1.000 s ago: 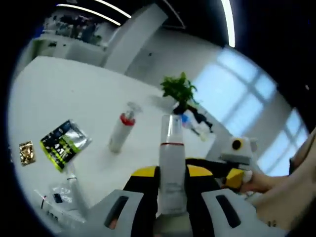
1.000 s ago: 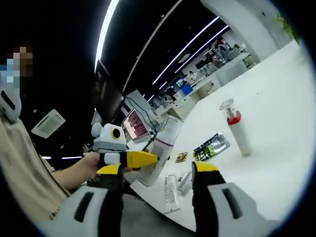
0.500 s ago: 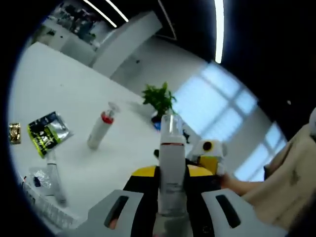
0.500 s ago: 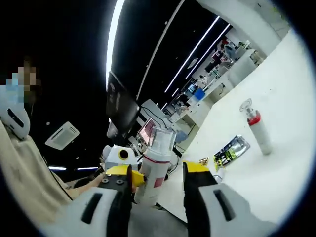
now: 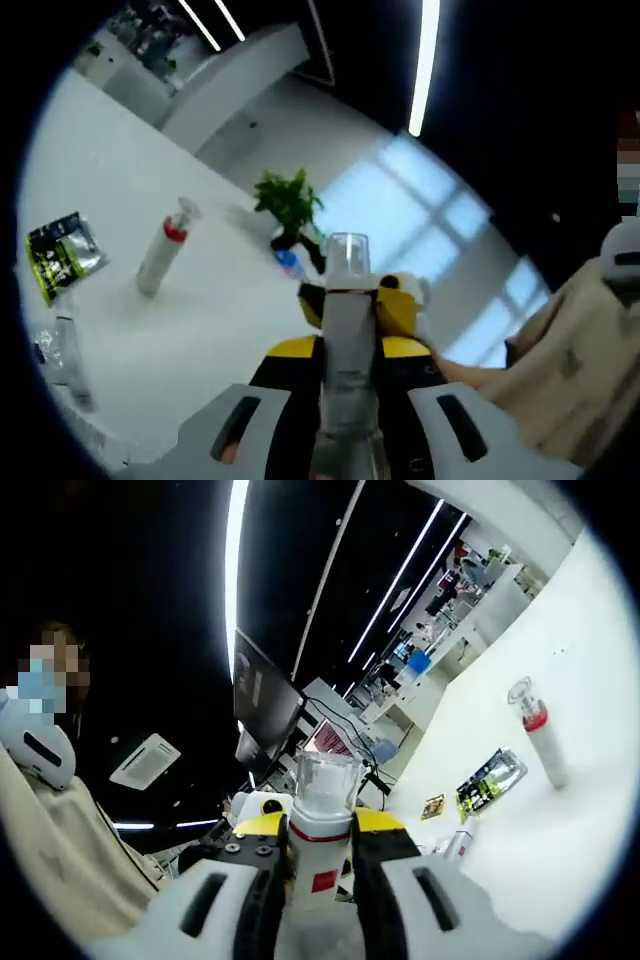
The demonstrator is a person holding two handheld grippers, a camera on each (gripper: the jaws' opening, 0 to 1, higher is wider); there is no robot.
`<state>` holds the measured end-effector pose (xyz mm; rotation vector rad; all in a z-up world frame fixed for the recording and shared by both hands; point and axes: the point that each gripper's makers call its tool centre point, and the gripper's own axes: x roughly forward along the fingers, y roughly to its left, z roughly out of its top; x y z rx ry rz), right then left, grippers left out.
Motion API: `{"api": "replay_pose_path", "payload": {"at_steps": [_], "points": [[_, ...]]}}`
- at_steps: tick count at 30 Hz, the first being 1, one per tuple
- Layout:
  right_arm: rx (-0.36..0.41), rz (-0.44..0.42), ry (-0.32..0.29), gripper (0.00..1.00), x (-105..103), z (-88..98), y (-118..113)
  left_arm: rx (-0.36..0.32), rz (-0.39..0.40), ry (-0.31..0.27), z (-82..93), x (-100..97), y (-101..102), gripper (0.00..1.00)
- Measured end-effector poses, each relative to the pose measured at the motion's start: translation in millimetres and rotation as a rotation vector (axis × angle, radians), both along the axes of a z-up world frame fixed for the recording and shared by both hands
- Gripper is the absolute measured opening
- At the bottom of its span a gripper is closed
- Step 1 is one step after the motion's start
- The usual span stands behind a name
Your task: Arrange the skincare products in the storage area until every visible bottle or jar stands upright without overlapping.
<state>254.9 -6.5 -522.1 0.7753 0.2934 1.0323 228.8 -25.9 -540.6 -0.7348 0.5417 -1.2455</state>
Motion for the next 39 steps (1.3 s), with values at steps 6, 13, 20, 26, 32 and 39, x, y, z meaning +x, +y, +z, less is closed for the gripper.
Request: {"api": "replay_pose_path", "payload": {"at_steps": [6,13,20,26,32,39], "points": [[0.065,0.035,0.035,0.23,-6.5,9.7,-3.3,-0.083,-0.033,0.022,11.4,-9.1,-1.3,0.17],[0.052,0.071,0.062,0.2,-10.7,18.2,5.2,-0.173,-0.103,0.098,18.0,-13.0,5.9,0.17],[-0.063,-0.07,0.046,0.2,9.7,10.7,-1.8,0.036,0.106,-0.028,0.4,20.0,15.7,0.32],[-0.271,-0.214,0.024,0.2,28.8,-10.3,-7.8,0.388,0.215,-0.274,-28.5,30.6,19.5,0.37],[-0.329,-0.271,-0.03,0.2,35.2,-6.4,2.4,0.61,0.28,-0.445,-29.6,38.3,22.3,0.25],[-0.5,-0.32,-0.266,0.2,32.3,12.3,16.5,0.773,0.451,-0.577,-22.9,52.0,34.7,0.22]]}}
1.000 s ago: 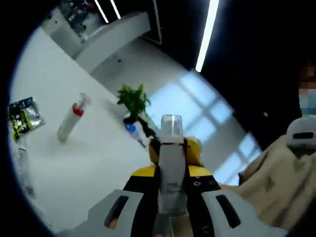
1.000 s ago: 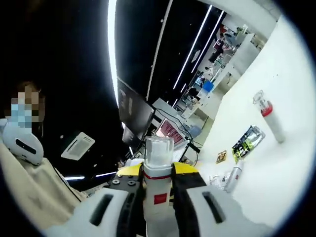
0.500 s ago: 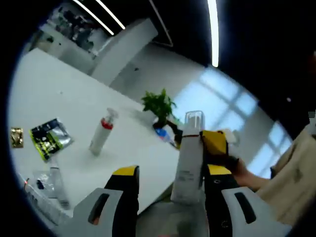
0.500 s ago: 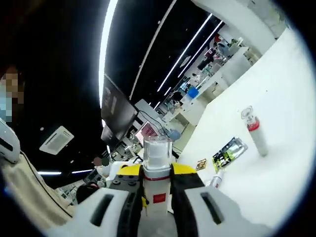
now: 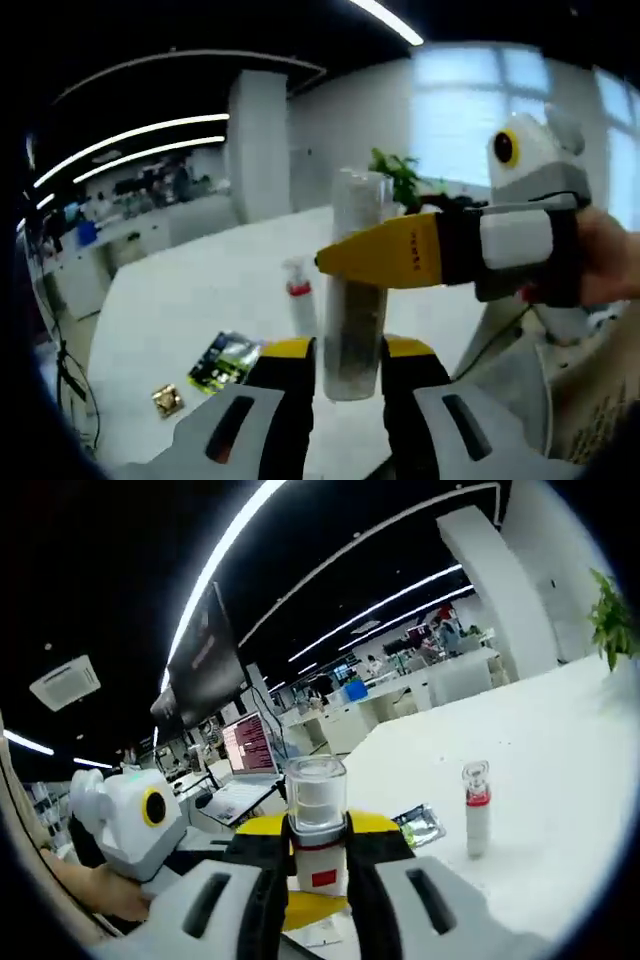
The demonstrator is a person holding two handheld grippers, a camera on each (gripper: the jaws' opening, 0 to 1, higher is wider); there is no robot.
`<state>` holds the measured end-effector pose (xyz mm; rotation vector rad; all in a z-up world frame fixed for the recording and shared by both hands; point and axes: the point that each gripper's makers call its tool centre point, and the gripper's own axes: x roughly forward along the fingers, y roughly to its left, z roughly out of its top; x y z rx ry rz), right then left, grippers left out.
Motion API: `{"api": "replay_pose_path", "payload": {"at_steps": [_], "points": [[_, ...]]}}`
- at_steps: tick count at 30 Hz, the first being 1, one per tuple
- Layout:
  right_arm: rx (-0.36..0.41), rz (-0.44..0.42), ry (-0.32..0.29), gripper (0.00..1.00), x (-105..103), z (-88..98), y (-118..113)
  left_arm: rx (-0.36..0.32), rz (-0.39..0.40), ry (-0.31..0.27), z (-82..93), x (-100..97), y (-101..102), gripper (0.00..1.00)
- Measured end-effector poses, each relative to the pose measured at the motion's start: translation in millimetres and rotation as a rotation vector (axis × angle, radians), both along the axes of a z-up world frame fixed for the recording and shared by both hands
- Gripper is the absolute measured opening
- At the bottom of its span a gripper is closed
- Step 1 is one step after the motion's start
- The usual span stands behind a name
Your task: Arrange the skincare products in the storage area until every visible bottle or jar stands upright without overlapping.
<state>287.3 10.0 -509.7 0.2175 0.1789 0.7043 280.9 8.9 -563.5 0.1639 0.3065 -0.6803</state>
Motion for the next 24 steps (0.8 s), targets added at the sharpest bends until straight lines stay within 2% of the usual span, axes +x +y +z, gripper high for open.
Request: {"api": "replay_pose_path", "payload": {"at_steps": [1,2,3,4,8,15,19,20,22,24], "points": [[-0.028,0.004,-0.032,0.2,-1.0,2.2,2.2,-0.007,-0.002,0.003,0.0,-1.2,-1.2,0.2],[-0.066,0.018,-0.091,0.2,-3.4,6.7,6.9,-0.016,-0.006,0.004,0.3,-2.3,-1.7,0.18],[-0.073,0.021,-0.104,0.2,-3.7,7.9,8.0,-0.023,-0.006,0.006,0.1,-2.6,-1.9,0.18],[-0.121,0.032,-0.142,0.21,-6.8,8.9,11.2,-0.037,0.002,-0.003,2.1,-2.3,0.3,0.18],[-0.193,0.045,-0.189,0.2,-8.3,9.3,13.4,-0.08,-0.026,0.028,2.5,-3.2,-1.6,0.17],[-0.199,0.084,-0.206,0.2,-10.8,10.2,10.4,-0.099,-0.09,0.044,3.6,-3.8,-4.3,0.17],[-0.159,0.204,-0.168,0.2,-17.0,4.1,7.5,-0.124,-0.161,0.076,0.0,-11.7,-10.5,0.17],[-0.154,0.211,-0.171,0.21,-16.7,4.8,5.3,-0.126,-0.182,0.079,-0.4,-13.6,-12.6,0.17],[-0.13,0.308,-0.186,0.23,-25.5,7.7,6.6,-0.174,-0.244,0.106,2.0,-19.5,-20.0,0.17],[-0.094,0.377,-0.175,0.25,-31.1,9.3,3.9,-0.214,-0.361,0.132,6.1,-30.2,-28.7,0.17]]}}
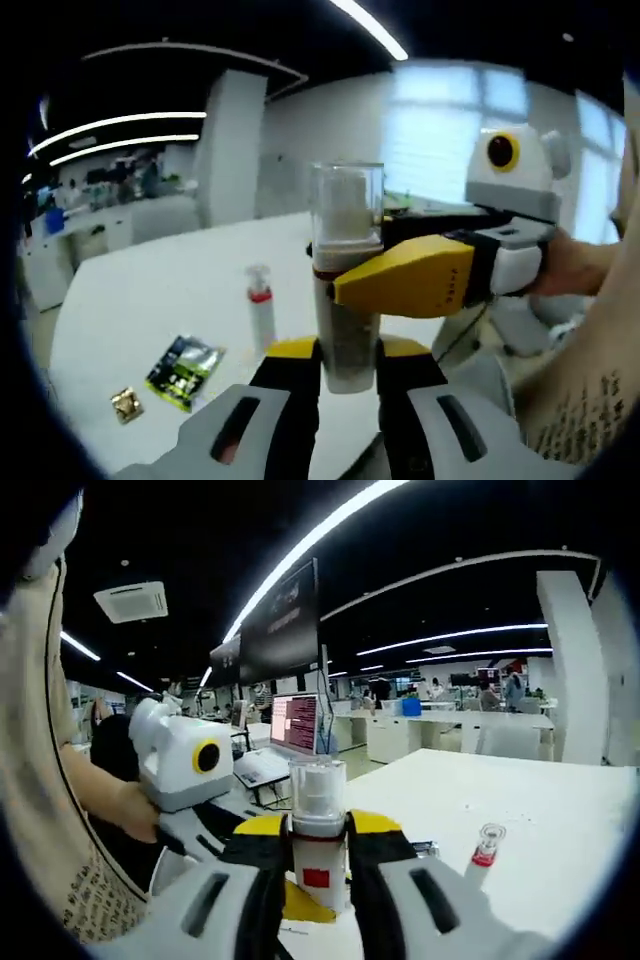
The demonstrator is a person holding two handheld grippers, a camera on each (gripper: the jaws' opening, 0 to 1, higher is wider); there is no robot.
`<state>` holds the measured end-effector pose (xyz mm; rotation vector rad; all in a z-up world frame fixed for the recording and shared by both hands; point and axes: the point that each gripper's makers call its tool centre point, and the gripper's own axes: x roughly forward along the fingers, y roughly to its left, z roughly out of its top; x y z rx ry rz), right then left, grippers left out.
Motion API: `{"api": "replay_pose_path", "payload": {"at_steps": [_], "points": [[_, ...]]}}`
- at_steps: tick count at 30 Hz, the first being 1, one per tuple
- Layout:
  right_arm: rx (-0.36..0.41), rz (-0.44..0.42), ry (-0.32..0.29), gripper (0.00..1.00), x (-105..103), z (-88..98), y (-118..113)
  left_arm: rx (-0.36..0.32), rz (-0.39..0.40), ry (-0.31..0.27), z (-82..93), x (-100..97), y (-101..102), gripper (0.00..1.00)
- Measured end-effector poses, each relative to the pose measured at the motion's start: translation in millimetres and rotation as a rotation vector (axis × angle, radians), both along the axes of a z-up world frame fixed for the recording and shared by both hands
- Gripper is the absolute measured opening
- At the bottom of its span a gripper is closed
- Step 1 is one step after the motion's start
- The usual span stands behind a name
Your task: Arrange the skincare products in the storage area until every visible bottle or jar stands upright without overlapping.
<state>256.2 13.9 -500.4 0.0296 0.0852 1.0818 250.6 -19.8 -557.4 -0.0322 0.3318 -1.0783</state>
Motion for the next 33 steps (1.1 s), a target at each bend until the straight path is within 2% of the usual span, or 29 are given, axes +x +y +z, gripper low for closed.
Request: {"api": "replay_pose_path", "payload": {"at_steps": [1,2,3,4,6,13,16,18,23,30,33], "points": [[0.007,0.017,0.005,0.24,-1.1,1.0,-2.4,-0.004,-0.018,-0.016,2.0,0.1,-0.4,0.17],[0.016,0.038,0.012,0.24,-2.8,2.2,-4.4,0.0,-0.097,-0.004,2.4,-8.5,-3.4,0.17],[0.033,0.081,0.023,0.24,-7.5,5.5,-5.3,0.001,-0.119,0.0,3.4,-9.9,-3.4,0.17],[0.037,0.079,0.021,0.24,-5.7,7.6,-8.4,0.007,-0.131,-0.018,5.5,-8.5,-3.4,0.17],[0.034,0.111,0.011,0.25,-8.5,12.2,-9.6,0.012,-0.202,-0.007,7.8,-14.3,-5.5,0.17],[0.021,0.205,0.01,0.25,-13.8,19.7,-9.9,0.051,-0.306,-0.027,5.7,-16.9,-11.7,0.17],[0.028,0.199,0.01,0.26,-10.0,22.1,-12.1,0.068,-0.347,-0.032,2.5,-19.2,-16.5,0.17],[0.027,0.205,0.025,0.22,-9.2,21.3,-12.6,0.061,-0.341,-0.023,1.8,-14.3,-18.7,0.17],[0.018,0.176,0.038,0.22,-0.4,13.4,-15.2,0.051,-0.342,-0.021,-5.1,-8.3,-20.5,0.17],[-0.04,0.152,0.049,0.21,5.8,-7.9,-16.5,0.136,-0.337,-0.025,-26.5,0.2,-21.2,0.17],[-0.093,0.142,0.046,0.21,10.5,-20.1,-14.8,0.17,-0.334,-0.021,-36.1,5.7,-21.7,0.18]]}}
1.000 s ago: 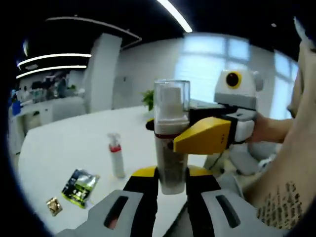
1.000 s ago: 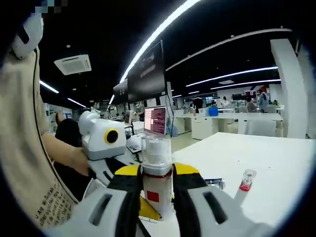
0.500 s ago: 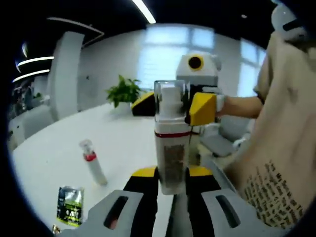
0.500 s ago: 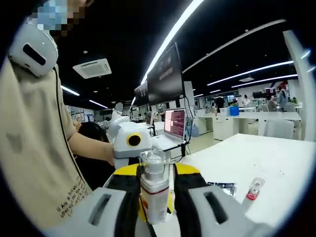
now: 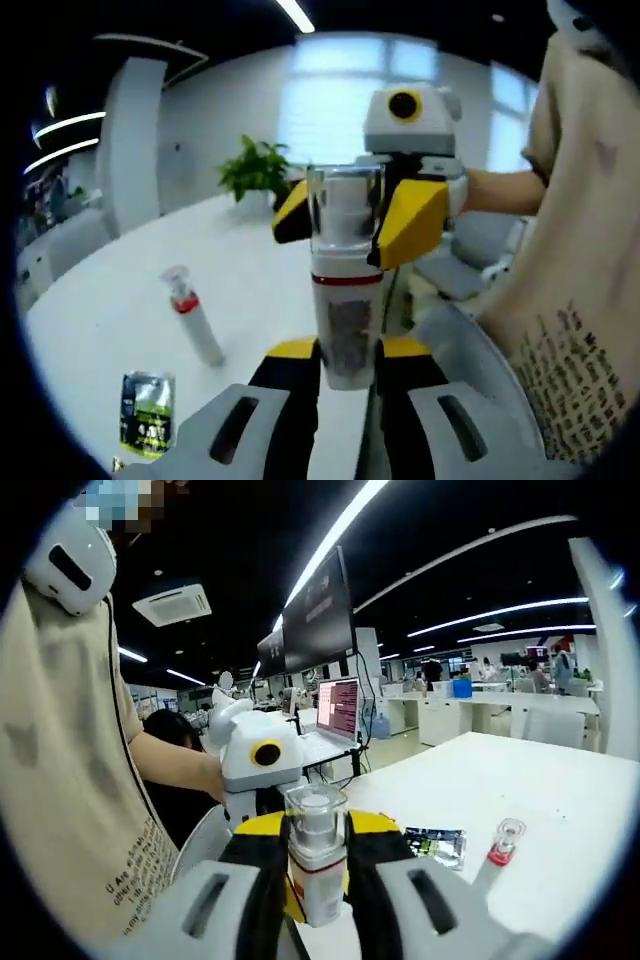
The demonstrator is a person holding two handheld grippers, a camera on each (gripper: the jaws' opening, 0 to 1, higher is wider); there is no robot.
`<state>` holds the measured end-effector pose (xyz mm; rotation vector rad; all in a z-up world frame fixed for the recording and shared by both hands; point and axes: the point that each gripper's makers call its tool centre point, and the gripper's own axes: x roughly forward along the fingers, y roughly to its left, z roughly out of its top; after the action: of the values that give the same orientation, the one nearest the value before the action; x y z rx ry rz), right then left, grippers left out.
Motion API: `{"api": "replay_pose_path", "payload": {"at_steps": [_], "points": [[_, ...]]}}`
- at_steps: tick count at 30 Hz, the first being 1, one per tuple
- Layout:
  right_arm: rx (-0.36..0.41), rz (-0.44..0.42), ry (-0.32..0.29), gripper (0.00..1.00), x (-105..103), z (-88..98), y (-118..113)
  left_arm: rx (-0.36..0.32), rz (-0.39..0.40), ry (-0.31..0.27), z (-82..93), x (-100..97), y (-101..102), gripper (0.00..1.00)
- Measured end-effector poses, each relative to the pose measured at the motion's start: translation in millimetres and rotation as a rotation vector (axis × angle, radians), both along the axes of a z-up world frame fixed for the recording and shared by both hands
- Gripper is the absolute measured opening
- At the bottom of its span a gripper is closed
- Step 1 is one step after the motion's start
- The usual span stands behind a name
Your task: Arrange the skincare products in the storage area until every visible bottle or jar stands upright without overlapping.
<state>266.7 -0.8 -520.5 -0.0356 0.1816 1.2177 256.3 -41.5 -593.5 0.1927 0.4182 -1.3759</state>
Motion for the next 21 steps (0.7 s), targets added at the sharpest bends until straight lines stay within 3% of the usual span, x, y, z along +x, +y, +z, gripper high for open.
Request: {"api": "replay_pose_path", "payload": {"at_steps": [8,21], "points": [[-0.102,-0.021,-0.013,0.21,14.1,-34.9,1.1,0.079,0.015,-0.001,-36.0,16.8,-0.2,0.17],[-0.178,-0.105,0.053,0.21,34.0,-97.0,-9.3,0.183,0.002,0.029,-98.1,35.3,-3.9,0.17]]}}
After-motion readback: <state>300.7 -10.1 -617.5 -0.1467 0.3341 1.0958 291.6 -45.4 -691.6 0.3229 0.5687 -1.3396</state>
